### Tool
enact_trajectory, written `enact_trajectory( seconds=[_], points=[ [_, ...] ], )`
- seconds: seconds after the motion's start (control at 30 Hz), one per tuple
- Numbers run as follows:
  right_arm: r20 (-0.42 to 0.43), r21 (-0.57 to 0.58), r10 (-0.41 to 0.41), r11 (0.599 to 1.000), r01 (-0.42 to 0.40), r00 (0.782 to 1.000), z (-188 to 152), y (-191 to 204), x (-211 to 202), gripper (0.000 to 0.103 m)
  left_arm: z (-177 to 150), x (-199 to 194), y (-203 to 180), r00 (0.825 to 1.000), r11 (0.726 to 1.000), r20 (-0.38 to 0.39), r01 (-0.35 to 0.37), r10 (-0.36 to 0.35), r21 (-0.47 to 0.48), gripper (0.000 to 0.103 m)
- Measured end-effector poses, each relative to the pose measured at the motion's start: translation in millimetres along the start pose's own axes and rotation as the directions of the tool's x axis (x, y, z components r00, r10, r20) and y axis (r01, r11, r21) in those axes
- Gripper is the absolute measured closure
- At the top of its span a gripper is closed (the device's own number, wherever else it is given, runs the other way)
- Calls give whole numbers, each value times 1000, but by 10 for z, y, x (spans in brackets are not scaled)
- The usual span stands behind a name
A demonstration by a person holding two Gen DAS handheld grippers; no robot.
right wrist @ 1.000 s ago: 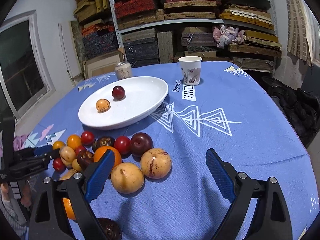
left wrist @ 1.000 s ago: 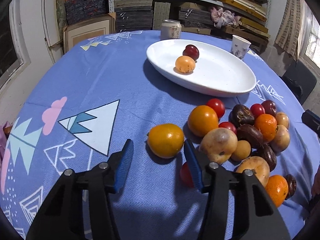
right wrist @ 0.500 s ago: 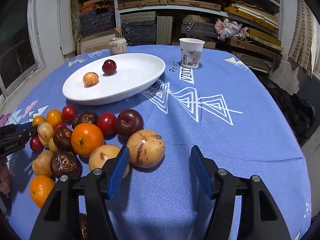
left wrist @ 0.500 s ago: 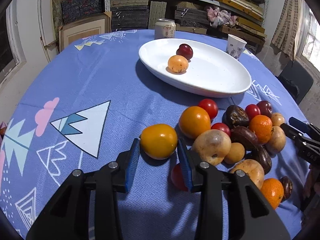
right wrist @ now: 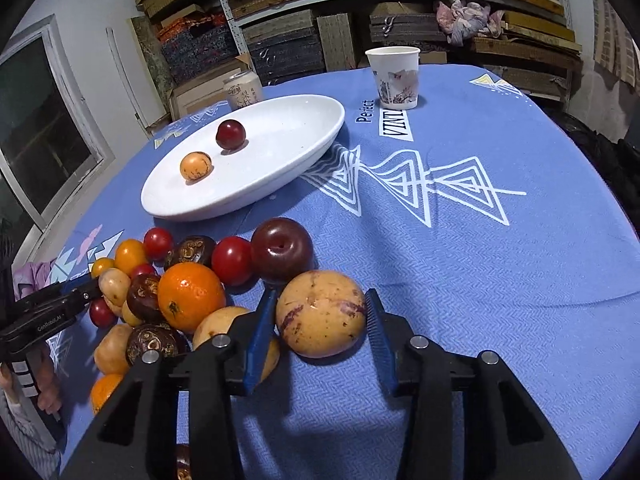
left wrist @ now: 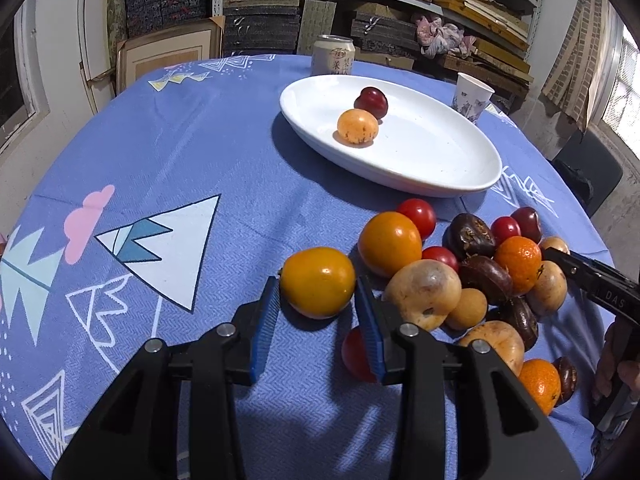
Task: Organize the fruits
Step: 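Grasp the yellow-brown pear with the right tool while the left tool grasps the orange apricot, then place the pear on the plate with the right tool while the left tool places the apricot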
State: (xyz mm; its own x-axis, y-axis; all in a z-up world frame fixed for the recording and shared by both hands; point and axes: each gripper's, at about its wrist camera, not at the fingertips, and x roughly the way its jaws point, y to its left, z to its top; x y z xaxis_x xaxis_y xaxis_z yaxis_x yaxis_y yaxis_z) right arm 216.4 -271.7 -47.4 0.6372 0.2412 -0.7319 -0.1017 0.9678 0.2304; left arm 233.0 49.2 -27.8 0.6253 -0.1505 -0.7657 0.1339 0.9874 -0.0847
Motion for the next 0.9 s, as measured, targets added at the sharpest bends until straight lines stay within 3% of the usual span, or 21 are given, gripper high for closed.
enact_trajectory(
  seconds=[0.43,0.57,0.73,0.9],
  points=[
    [44,4,-23,1000,22,999,7,-2,-108,58,31,33,-26,999,1000,28,-24,24,6,65],
    [100,26,-8,1000,6,995,61,-28,-247,58,80,-135,22,993,998,96,-64,67,-26,65],
    [159,-14,22,1000,-21,987,431,218,-391,58,471,-283,50,991,995,122,-44,54,-90,65],
    [125,-56,41,998,-34,991,918,619,-55,58,897,-117,-147,991,995,129,-28,40,-97,65]
  ],
)
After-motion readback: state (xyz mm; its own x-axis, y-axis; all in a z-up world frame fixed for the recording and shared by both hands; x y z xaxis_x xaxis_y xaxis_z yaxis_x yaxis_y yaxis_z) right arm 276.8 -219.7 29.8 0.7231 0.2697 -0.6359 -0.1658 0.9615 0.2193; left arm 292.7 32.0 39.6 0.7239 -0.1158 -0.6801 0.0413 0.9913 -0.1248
